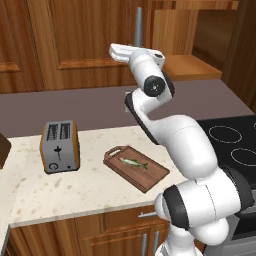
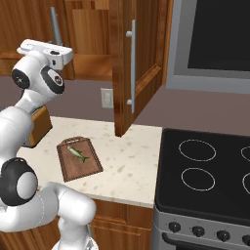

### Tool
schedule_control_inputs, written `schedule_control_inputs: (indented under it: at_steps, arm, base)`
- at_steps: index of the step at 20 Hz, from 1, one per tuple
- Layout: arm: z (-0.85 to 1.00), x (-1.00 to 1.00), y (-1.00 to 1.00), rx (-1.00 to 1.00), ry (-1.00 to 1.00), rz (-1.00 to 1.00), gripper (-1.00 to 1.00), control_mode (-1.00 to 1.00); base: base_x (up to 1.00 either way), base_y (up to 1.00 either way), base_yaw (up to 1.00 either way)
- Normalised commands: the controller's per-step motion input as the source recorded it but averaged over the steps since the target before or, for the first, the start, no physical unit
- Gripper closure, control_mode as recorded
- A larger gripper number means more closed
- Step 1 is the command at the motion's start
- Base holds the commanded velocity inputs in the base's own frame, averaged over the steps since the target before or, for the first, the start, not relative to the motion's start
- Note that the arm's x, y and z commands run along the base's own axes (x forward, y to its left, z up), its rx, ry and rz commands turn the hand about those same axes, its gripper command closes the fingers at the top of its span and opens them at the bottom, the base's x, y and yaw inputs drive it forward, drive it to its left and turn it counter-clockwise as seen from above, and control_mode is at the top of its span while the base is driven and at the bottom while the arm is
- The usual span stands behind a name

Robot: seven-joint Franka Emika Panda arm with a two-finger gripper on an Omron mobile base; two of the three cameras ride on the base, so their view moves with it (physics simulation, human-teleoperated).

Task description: Open the cabinet, retrieve the rolling pin, and place it next to the meat on the cutting board to prepare for tenderizing.

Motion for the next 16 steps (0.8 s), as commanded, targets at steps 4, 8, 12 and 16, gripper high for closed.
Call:
schedule_control_inputs:
  at_steps: [4,8,12,16]
  arm:
    - [-0.15,0.22,0.01,0.00,0.02,0.07,1.00,-1.00]
    - [-0.02,-0.02,0.00,-0.01,0.02,0.00,1.00,-1.00]
    - [0.00,-0.21,0.00,0.00,0.00,-0.01,1.00,-1.00]
    - [0.00,-0.28,0.01,-0.01,0.00,-0.05,1.00,-1.00]
  base:
    - [0.00,0.00,0.00]
    - [0.00,0.00,0.00]
    - [0.00,0.00,0.00]
    - [0.00,0.00,0.00]
